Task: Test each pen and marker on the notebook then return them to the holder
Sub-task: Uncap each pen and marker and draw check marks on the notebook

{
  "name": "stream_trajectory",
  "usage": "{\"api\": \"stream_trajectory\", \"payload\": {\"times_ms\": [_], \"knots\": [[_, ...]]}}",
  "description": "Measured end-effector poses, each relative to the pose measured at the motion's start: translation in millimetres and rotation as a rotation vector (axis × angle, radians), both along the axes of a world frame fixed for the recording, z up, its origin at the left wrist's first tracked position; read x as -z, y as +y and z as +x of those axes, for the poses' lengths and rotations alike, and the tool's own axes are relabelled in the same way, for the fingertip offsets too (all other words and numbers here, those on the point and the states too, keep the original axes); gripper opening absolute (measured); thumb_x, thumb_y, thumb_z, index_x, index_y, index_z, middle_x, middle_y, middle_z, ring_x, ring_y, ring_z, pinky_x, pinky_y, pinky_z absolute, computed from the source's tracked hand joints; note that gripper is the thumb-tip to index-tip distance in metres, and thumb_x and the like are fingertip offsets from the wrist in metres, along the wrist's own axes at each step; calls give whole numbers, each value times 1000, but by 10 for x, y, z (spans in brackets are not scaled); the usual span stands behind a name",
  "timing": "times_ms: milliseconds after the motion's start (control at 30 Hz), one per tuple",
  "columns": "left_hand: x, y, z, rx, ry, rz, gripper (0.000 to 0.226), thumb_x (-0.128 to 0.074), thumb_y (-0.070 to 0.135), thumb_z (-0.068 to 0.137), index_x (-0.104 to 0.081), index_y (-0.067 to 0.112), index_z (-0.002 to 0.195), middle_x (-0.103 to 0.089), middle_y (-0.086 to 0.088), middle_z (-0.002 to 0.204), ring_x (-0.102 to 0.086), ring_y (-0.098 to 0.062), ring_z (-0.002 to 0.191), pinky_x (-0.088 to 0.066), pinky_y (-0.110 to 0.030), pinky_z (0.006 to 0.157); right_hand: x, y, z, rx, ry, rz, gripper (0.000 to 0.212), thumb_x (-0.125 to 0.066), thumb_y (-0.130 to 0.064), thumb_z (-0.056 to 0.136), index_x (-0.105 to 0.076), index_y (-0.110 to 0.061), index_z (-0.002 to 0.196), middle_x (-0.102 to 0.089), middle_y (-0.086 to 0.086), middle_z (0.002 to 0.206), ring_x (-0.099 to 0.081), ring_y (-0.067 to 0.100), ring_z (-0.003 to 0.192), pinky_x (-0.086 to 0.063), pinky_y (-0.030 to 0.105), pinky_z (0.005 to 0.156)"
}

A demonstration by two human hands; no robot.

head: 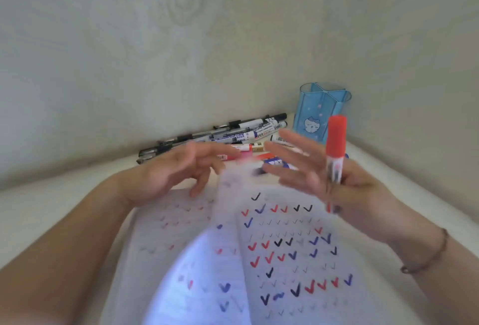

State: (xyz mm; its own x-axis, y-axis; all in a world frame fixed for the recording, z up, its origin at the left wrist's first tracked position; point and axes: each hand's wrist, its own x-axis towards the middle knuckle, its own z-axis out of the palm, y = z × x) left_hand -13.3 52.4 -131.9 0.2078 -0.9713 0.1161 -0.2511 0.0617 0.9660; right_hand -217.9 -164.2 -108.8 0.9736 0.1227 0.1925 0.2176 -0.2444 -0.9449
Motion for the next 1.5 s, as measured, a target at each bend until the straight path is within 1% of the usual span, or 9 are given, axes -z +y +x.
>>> {"api": "stream_trajectory", "payload": {"times_ms": [67, 167, 300, 367, 533, 800, 967, 1067, 1500], "knots": [[-50, 76, 78, -41, 215, -4, 94, -48, 84, 71, -59, 8, 126, -58, -20, 75, -48, -23, 58, -44, -28, 58, 12, -143, -1, 266, -63, -332, 44, -48, -19, 98, -47, -47, 132, -54, -31, 132, -52, 3, 125, -42, 12, 98], [-118, 141, 155, -116, -58, 117, 81, -54, 74, 72, -65, 6, 115, -65, -16, 60, -54, -19, 52, -42, -22, 56, 36, -189, -8, 290, 57, -1128, 43, -50, -24, 97, -49, -58, 124, -61, -32, 120, -55, -4, 110, -46, 19, 92], [-107, 116, -19, -161, -472, 259, 54, -72, 59, 67, -64, 38, 117, -70, 4, 79, -57, -11, 74, -45, -32, 77, 17, -54, -22, 124, 130, -631, 27, -51, -25, 98, -60, -42, 117, -62, -23, 79, -57, -2, 68, -46, 17, 67], [-97, 71, -130, -175, -568, 233, 69, -81, 45, 68, -52, 44, 130, -66, 14, 104, -57, -6, 93, -44, -29, 87, 44, 31, -20, -82, 121, -236, 42, -45, -20, 99, -43, -34, 139, -65, -21, 117, -61, -3, 103, -43, 10, 87], [2, -86, -128, 32, 5, 125, 87, -78, 49, 75, -36, 22, 146, -67, -15, 116, -57, -38, 116, -43, -47, 100, 133, 117, 34, -417, 95, 295, 63, -43, -20, 99, -13, -33, 152, -26, -1, 159, -39, 38, 137, -26, 47, 116], [-177, 161, -72, 30, -93, 217, 55, -40, 48, 90, -62, 13, 126, -74, -21, 81, -64, -31, 113, -33, -39, 107, 102, -12, -7, 53, 79, -567, 26, -52, -28, 95, -67, -32, 116, -70, -24, 104, -62, -10, 80, -41, 5, 66], [-228, -12, -446, -136, -730, 420, 68, -61, 79, 60, -57, 46, 119, -68, 19, 90, -58, 6, 101, -46, -31, 94, -12, -158, -25, 64, 181, -636, 20, -55, -24, 95, -68, -30, 110, -70, -28, 99, -63, -7, 96, -50, 20, 84], [-118, -175, -576, -98, -990, 389, 79, -66, 85, 50, -52, 48, 119, -51, 25, 99, -44, 1, 100, -42, -28, 92, 27, -96, 25, 219, -155, -946, 25, -56, -21, 84, -64, -36, 102, -68, -27, 78, -62, -4, 72, -52, 29, 64], [38, -121, -358, -63, -799, 445, 83, -83, 61, 56, -38, 45, 123, -30, 29, 123, -20, 7, 121, -21, -27, 105, 253, 545, 473, 322, -117, -1117, 37, -49, -64, 85, -53, -31, 101, -67, -2, 93, -60, 22, 87, -35, 31, 63]]}}
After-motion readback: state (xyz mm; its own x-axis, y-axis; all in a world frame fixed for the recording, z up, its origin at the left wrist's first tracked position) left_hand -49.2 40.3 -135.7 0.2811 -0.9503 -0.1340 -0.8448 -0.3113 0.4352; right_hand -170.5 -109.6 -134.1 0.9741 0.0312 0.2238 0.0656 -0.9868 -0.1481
